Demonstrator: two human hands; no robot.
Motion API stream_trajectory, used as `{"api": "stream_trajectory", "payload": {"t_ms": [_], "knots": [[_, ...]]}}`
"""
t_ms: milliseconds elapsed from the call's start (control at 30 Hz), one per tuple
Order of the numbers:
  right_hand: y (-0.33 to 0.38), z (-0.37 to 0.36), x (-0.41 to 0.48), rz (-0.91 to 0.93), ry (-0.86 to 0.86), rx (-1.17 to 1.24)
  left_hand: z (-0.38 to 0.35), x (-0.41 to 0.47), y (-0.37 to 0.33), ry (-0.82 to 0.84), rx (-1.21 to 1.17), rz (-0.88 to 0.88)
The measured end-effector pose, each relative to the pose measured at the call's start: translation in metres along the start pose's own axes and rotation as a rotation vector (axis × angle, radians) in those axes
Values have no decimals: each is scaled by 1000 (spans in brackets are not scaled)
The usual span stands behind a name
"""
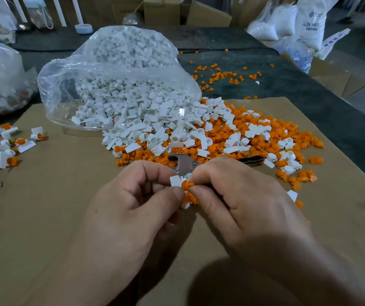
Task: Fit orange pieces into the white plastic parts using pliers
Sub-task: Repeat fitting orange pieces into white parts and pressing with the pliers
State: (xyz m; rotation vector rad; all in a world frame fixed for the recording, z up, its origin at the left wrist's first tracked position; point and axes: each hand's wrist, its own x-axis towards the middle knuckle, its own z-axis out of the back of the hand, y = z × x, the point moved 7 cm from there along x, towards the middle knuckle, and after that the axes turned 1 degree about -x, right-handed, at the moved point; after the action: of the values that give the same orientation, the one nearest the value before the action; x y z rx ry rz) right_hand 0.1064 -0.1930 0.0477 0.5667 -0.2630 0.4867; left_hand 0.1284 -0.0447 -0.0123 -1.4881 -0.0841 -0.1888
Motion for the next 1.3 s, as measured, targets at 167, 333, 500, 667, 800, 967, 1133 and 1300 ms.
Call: {"api": "stream_trajectory", "payload": {"t_ms": [167,333,500,667,800,967,1133,1300], "knots": [[8,-3,5,2,127,-112,-1,0,4,12,16,16],[9,-6,7,-9,209,-84,-2,1,5,27,19,37],[8,-10,6,-37,300,-93,-7,-1,0,76,-30,54],[4,-15,10,-33,352,-73,-8,-1,-5,69,-20,59],[7,-17,7,15,294,-125,-6,-2,-6,39,25,48],[0,0,0,85,-17,-199,-2,3,-5,-2,-44,53],[-47,-2,-1,-226,196,-455,6,9,-2,-47,-157,104],[-59,-8,-5,-237,292,-513,4,11,-2,-32,-237,134]]}}
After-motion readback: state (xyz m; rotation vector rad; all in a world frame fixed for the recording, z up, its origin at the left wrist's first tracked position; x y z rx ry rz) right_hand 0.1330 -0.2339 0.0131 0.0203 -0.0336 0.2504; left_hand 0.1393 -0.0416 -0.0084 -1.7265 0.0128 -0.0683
